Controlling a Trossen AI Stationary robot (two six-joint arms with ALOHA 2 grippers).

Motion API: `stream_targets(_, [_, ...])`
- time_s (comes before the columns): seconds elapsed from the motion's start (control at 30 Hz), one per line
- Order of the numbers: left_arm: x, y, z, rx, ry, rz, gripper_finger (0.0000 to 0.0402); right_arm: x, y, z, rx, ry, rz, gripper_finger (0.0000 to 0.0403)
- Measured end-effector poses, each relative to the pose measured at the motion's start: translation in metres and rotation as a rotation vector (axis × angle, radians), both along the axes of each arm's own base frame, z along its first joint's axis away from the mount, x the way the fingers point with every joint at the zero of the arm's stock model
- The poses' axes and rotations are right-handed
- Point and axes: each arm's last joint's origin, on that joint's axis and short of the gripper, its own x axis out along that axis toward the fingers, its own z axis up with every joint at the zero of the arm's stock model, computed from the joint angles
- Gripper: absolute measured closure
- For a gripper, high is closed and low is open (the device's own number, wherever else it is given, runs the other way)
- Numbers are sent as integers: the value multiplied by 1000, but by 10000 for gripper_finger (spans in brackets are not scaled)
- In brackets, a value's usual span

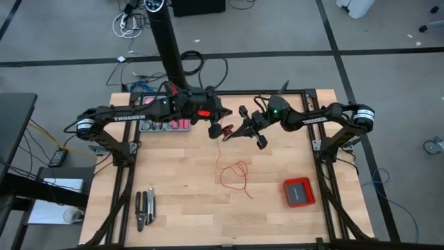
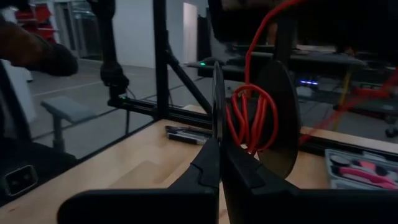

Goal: Coil cords
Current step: Coil the red wire onto the spool

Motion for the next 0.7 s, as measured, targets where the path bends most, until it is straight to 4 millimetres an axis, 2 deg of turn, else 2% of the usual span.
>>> stream_targets(0.1, [0, 0, 9, 9, -28, 8, 400, 4, 2, 1, -15, 8, -27, 402])
stream_targets(0.33, [3, 4, 12, 28, -70, 17, 400, 15, 23, 6, -68, 13, 39, 402])
stream_targets(0.7, [22, 8, -14, 11, -9, 24, 400, 18, 38, 5, -58, 25, 78, 402])
